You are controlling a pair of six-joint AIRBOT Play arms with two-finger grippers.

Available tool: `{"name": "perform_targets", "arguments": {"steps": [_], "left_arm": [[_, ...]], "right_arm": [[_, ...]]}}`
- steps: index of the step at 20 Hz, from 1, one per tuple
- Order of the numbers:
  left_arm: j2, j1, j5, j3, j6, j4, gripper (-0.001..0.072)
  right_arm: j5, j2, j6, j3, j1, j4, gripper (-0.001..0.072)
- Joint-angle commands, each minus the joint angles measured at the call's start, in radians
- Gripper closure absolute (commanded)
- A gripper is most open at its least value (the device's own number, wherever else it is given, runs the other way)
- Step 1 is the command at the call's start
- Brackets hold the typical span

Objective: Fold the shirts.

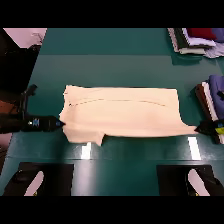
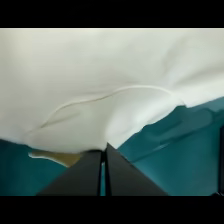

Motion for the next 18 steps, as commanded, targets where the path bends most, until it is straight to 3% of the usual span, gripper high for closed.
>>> {"name": "perform_targets", "arguments": {"steps": [1,9,12,16,17,18], "left_arm": [[-0.078,-0.013,0.210,0.063,-0.003,0.046,0.0683],[-0.517,-0.013,0.466,0.252,0.061,0.003,0.0682],[-0.662,-0.013,0.502,0.343,0.156,-0.088,0.0681],[-0.789,-0.013,0.533,0.449,0.179,-0.125,0.0680],[-0.803,-0.012,0.535,0.466,0.177,-0.125,0.0679],[-0.805,-0.013,0.541,0.473,0.175,-0.124,0.0551]], "right_arm": [[-0.099,-0.168,0.043,0.113,0.117,-0.003,0.0703],[-0.143,-0.591,0.084,0.466,0.208,0.000,0.0702],[-0.143,-0.710,0.085,0.585,0.200,0.069,0.0702],[-0.147,-0.856,0.085,0.730,0.200,0.167,0.0699],[-0.157,-0.889,0.085,0.762,0.200,0.208,0.0620],[-0.163,-0.918,0.084,0.791,0.195,0.256,0.0359]]}}
